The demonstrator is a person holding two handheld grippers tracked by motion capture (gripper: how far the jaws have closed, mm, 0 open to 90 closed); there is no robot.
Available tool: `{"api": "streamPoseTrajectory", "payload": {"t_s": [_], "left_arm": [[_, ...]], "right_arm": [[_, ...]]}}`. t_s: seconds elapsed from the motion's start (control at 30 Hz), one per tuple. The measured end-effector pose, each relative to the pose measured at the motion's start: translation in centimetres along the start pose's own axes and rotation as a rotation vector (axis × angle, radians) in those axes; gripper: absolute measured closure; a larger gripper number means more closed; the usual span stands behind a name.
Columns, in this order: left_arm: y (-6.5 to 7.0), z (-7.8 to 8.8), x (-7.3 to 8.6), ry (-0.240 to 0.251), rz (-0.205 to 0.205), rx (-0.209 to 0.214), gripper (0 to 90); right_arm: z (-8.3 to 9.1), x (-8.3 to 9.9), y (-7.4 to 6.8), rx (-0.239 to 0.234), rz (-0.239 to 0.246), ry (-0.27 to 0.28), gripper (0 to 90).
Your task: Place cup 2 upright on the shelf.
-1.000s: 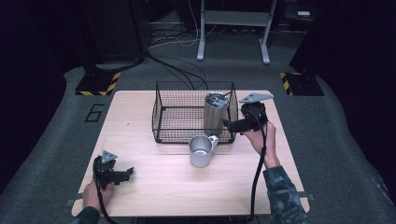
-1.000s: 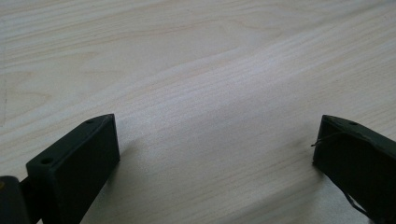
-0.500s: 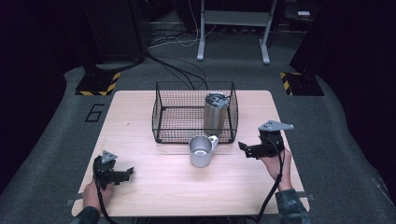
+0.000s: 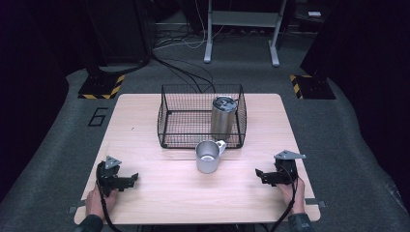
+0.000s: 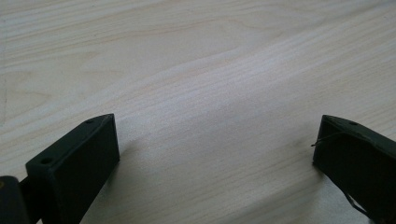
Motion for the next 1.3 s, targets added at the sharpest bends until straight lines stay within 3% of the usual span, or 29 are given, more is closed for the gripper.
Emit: {"api": "streamPoseTrajectory", "payload": {"t_s": [0.23,0.43,0.5,0.73,0.87,1.0,1.13,1.3], "left_arm": [[0.1,0.1,0.1,-0.010,0.005,0.005,0.0],[0.0,0.1,0.1,0.001,0.009,-0.004,0.0],[0.0,0.2,0.2,0.006,0.012,-0.003,0.0],[-0.2,0.6,0.5,-0.011,0.001,0.008,0.0],[-0.2,0.6,0.6,0.000,0.017,-0.017,0.1],[0.0,0.7,0.6,0.001,0.038,-0.039,0.2],[0.6,1.2,0.8,-0.009,0.002,-0.008,4.5],[1.0,1.4,1.1,-0.041,0.008,-0.002,0.2]], "right_arm": [[-1.5,2.4,1.6,-0.003,-0.033,-0.041,0.0],[-1.8,2.6,1.7,0.036,0.040,-0.053,0.0],[-1.8,2.6,1.5,0.031,0.070,-0.058,0.0],[-1.6,2.8,1.6,0.027,0.069,-0.066,0.0],[-1.4,3.0,1.5,0.043,0.057,-0.060,0.0],[-1.3,3.1,1.7,-0.013,0.110,-0.066,0.0],[-1.5,2.9,1.9,-0.058,0.158,-0.071,0.0],[-1.7,2.7,1.9,-0.087,0.179,-0.073,0.0]]}}
Point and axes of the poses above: each handheld gripper's, and its own axes: z roughly backward along the jaws, x roughly out of its underside, y roughly to its right, the point moved 8 cm from there along -z, roughly forward along the jaws, and after that the axes turned 1 degree about -z, right-handed, at the moved point
